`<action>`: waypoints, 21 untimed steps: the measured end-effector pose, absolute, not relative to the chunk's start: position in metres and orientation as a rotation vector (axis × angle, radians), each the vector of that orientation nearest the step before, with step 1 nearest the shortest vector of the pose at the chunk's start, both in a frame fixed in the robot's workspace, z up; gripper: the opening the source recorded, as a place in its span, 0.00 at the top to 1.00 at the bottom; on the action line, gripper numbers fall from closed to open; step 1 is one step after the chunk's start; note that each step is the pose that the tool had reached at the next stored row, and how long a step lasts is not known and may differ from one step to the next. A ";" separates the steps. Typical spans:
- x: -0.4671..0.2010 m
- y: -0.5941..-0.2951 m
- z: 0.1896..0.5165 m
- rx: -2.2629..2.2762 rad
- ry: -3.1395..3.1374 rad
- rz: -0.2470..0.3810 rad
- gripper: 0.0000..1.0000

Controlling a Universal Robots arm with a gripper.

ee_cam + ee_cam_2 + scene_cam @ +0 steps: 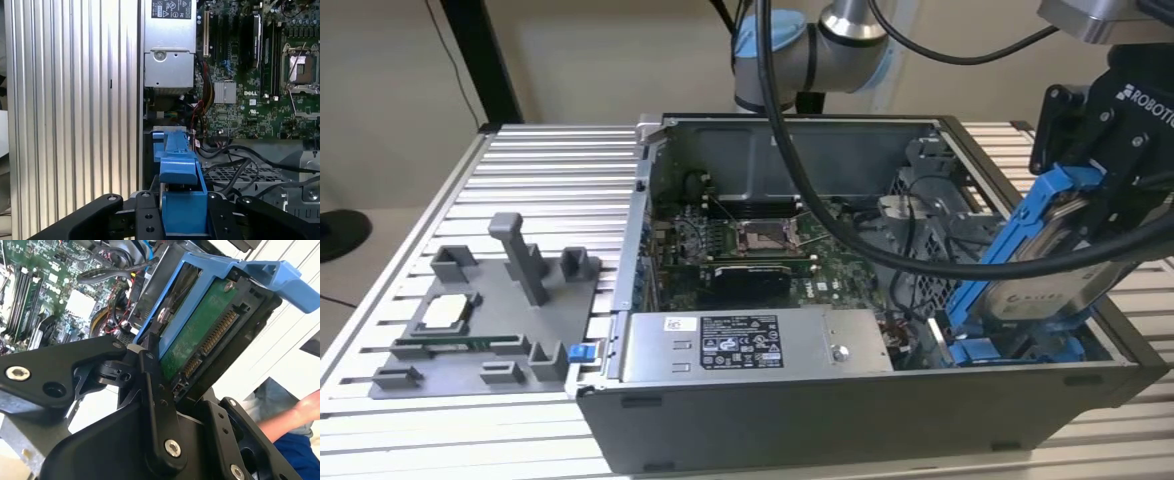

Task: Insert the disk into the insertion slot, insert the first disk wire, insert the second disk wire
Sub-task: 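Insert the disk into the insertion slot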

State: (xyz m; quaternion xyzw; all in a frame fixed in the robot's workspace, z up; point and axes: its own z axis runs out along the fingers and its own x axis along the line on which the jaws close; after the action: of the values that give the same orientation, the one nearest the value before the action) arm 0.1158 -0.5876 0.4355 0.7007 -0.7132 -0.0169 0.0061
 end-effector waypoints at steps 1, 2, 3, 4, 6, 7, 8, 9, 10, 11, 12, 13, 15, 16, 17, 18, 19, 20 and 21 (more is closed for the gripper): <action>0.116 -0.587 0.435 2.193 -2.232 -0.052 1.00; 0.116 -0.587 0.435 2.193 -2.232 -0.052 1.00; 0.116 -0.587 0.435 2.193 -2.232 -0.052 1.00; 0.116 -0.587 0.435 2.193 -2.232 -0.052 1.00; 0.116 -0.587 0.435 2.193 -2.232 -0.052 1.00; 0.116 -0.587 0.435 2.193 -2.232 -0.052 1.00; 0.116 -0.587 0.434 2.194 -2.233 -0.051 1.00; 0.116 -0.587 0.434 2.194 -2.233 -0.051 1.00; 0.116 -0.587 0.433 2.194 -2.233 -0.051 1.00; 0.116 -0.587 0.433 2.194 -2.233 -0.050 1.00; 0.116 -0.587 0.432 2.194 -2.234 -0.050 1.00; 0.116 -0.587 0.432 2.195 -2.234 -0.049 1.00; 0.116 -0.587 0.431 2.197 -2.236 -0.045 1.00; 0.116 -0.586 0.430 2.197 -2.236 -0.045 1.00; 0.116 -0.586 0.428 2.197 -2.236 -0.045 1.00; 0.116 -0.586 0.428 2.197 -2.237 -0.045 1.00; 0.116 -0.586 0.427 2.198 -2.237 -0.046 1.00; 0.116 -0.585 0.426 2.199 -2.238 -0.048 1.00; 0.116 -0.585 0.426 2.200 -2.239 -0.050 1.00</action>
State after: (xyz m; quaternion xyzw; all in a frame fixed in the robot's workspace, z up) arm 0.1164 -0.5853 0.4257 0.7008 -0.7132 -0.0161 0.0012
